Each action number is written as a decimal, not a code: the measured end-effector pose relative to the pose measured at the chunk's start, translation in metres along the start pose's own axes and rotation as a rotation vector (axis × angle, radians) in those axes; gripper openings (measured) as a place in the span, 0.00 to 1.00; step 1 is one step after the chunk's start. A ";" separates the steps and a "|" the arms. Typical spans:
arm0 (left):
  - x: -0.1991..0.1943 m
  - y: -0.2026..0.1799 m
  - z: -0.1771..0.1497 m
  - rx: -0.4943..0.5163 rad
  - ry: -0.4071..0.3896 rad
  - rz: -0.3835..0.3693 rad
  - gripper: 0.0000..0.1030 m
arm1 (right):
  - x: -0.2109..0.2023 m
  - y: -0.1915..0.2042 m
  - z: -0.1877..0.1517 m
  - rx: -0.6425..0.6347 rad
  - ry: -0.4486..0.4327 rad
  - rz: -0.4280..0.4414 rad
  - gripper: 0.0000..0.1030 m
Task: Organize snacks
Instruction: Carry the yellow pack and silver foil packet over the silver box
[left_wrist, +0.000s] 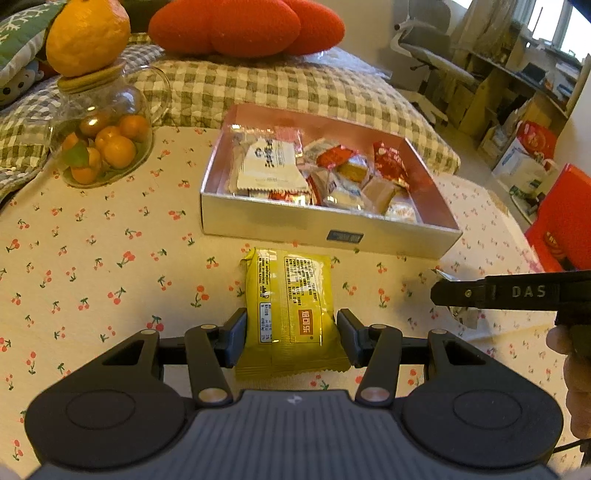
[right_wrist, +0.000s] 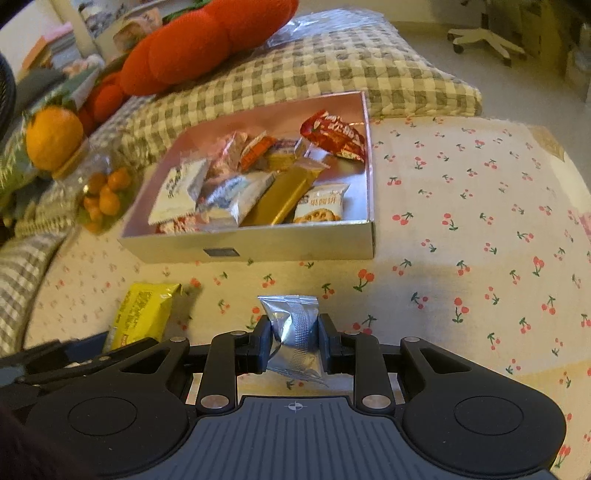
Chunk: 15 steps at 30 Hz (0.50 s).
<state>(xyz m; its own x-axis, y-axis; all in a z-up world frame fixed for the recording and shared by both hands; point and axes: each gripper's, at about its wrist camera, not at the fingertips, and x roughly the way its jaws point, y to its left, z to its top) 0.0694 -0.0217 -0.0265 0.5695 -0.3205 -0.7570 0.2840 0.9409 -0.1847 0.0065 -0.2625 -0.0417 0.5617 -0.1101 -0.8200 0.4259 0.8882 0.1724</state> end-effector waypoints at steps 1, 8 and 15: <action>-0.002 0.001 0.001 -0.005 -0.005 -0.002 0.47 | -0.002 -0.001 0.002 0.012 -0.006 0.006 0.23; -0.007 0.003 0.008 -0.061 -0.018 -0.023 0.47 | -0.018 -0.013 0.022 0.108 -0.097 0.060 0.23; -0.006 -0.001 0.012 -0.093 -0.019 -0.033 0.47 | -0.011 -0.034 0.040 0.223 -0.207 0.109 0.23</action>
<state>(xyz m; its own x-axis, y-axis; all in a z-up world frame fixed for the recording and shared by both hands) 0.0751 -0.0224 -0.0145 0.5756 -0.3525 -0.7379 0.2308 0.9357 -0.2670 0.0143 -0.3097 -0.0168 0.7351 -0.1284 -0.6657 0.4872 0.7828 0.3870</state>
